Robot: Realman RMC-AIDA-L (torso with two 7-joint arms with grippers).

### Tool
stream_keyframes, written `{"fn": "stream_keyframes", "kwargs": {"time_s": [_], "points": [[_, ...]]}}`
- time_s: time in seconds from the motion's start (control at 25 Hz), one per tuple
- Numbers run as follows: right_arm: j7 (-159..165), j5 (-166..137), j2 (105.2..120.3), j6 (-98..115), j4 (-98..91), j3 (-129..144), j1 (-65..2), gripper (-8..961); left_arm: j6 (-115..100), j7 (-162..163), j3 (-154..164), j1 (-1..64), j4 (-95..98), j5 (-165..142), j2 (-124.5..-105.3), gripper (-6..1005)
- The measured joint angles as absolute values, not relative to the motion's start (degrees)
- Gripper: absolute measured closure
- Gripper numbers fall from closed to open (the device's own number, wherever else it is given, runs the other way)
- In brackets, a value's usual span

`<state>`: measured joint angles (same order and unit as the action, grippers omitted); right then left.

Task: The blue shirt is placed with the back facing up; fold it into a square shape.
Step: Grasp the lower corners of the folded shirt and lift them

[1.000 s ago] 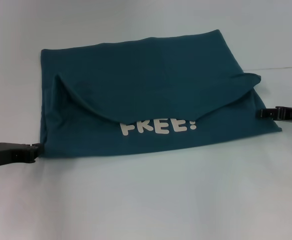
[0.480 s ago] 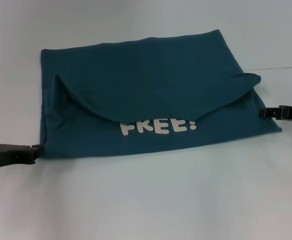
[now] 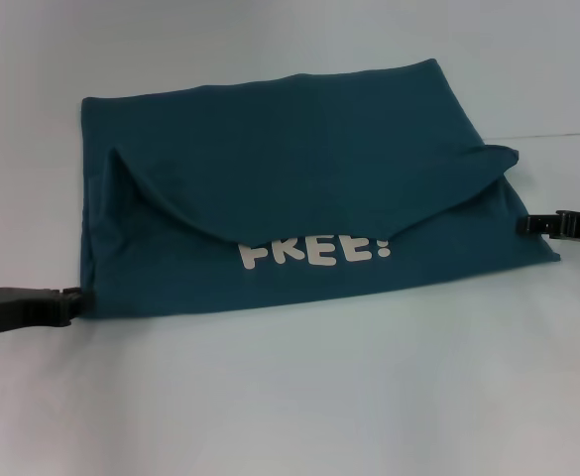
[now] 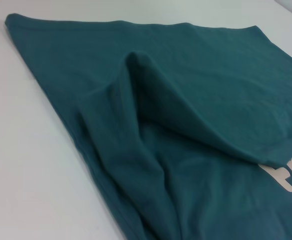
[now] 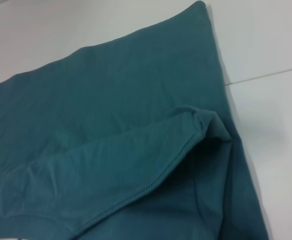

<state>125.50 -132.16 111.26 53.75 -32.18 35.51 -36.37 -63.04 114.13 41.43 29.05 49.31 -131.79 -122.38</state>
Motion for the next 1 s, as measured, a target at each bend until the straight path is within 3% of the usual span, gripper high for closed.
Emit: {"fn": "stream_keyframes", "kwargs": {"time_s": [0.28, 0.36, 1.0], "points": [[125.6, -132.2, 111.26, 53.8, -32.4, 35.5, -36.4, 315, -62.7, 114.5, 41.3, 28.8, 49.4, -131.9, -122.43, 802], [125.7, -132.2, 111.27, 53.8, -32.4, 35.6, -36.5, 315, -62.6, 114.5, 41.2, 28.7, 49.2, -131.9, -122.43, 605], [125.9, -132.2, 111.20, 54.6, -32.5, 35.3, -36.7, 314, -62.5, 114.0, 43.2, 28.9, 48.7, -132.1, -122.61, 294]]}}
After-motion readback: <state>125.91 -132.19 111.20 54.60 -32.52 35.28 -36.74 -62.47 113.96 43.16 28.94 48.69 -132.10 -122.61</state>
